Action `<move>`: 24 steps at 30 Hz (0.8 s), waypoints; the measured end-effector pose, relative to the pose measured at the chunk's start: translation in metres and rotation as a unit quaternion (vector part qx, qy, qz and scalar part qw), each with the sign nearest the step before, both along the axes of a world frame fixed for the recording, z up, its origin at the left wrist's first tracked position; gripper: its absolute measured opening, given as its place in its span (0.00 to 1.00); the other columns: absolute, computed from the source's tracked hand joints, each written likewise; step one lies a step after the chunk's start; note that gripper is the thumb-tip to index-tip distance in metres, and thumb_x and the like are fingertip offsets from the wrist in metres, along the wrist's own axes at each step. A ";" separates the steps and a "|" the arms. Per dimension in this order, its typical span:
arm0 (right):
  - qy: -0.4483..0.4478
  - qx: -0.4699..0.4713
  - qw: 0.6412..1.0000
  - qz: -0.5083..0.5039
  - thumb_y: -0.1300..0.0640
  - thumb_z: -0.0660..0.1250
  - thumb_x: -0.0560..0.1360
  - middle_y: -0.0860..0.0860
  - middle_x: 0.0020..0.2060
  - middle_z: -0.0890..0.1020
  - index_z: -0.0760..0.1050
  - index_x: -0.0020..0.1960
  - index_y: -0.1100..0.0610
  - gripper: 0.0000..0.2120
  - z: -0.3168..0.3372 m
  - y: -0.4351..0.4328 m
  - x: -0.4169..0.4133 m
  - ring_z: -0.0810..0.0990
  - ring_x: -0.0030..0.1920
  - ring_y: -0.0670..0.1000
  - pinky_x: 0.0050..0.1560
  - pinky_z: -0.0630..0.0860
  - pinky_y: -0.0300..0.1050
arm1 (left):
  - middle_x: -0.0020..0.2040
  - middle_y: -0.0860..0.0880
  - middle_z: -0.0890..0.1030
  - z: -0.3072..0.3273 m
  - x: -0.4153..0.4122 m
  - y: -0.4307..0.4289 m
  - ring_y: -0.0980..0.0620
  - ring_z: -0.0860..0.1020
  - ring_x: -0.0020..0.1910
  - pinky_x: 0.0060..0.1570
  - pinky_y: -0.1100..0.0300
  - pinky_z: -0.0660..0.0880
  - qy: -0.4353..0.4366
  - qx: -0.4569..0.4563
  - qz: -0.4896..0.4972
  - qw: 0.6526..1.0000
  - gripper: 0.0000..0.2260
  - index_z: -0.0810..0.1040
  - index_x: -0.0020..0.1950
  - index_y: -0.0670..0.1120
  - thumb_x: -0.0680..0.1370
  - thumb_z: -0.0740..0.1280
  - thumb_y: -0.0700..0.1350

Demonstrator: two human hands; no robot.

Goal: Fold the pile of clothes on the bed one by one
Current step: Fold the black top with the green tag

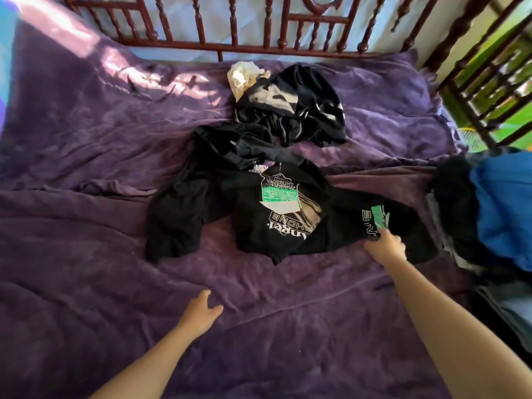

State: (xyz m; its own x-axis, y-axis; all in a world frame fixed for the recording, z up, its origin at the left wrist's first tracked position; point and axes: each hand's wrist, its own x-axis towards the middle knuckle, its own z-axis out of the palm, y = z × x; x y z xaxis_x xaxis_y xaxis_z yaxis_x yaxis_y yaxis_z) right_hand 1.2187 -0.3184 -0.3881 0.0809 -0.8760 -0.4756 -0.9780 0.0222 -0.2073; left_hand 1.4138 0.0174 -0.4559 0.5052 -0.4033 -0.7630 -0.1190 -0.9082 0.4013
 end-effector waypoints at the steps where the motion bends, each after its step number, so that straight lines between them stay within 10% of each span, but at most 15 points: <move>1: 0.001 0.022 1.000 0.013 0.54 0.65 0.75 0.63 0.67 0.66 0.63 0.72 0.56 0.27 -0.008 0.007 0.004 0.65 0.67 0.64 0.65 0.65 0.53 | 0.72 0.41 0.64 -0.002 0.000 -0.007 0.45 0.65 0.71 0.64 0.59 0.64 0.004 -0.004 0.001 1.000 0.27 0.57 0.75 0.42 0.79 0.63 0.48; 11: -0.063 0.106 0.976 0.181 0.52 0.67 0.74 0.55 0.67 0.66 0.59 0.73 0.53 0.30 -0.086 0.074 0.064 0.65 0.67 0.56 0.62 0.69 0.49 | 0.66 0.39 0.72 -0.031 0.029 -0.099 0.43 0.72 0.63 0.64 0.53 0.68 0.043 -0.057 0.185 0.980 0.23 0.64 0.72 0.41 0.78 0.65 0.44; 17: -0.055 0.091 0.971 0.214 0.53 0.66 0.74 0.55 0.75 0.50 0.47 0.76 0.44 0.38 -0.125 0.111 0.099 0.62 0.70 0.57 0.64 0.68 0.49 | 0.64 0.44 0.74 -0.045 0.047 -0.141 0.48 0.74 0.59 0.57 0.52 0.70 0.149 -0.145 0.303 0.930 0.31 0.57 0.75 0.49 0.76 0.67 0.36; 24: -0.157 0.021 0.973 0.166 0.60 0.65 0.74 0.48 0.74 0.59 0.76 0.60 0.54 0.15 -0.125 0.091 0.110 0.78 0.56 0.56 0.50 0.72 0.43 | 0.44 0.44 0.76 -0.049 0.051 -0.169 0.51 0.74 0.40 0.39 0.62 0.71 0.235 -0.224 0.506 0.799 0.16 0.74 0.55 0.42 0.74 0.58 0.26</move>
State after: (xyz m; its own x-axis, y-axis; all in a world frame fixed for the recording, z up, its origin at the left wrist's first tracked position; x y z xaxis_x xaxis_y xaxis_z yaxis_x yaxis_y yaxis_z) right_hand 1.3288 -0.2273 -0.5127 0.5033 -0.7567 -0.4173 -0.8216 -0.2695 -0.5023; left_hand 1.4651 -0.1516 -0.5048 0.4458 -0.2551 -0.8580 0.8446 -0.1976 0.4976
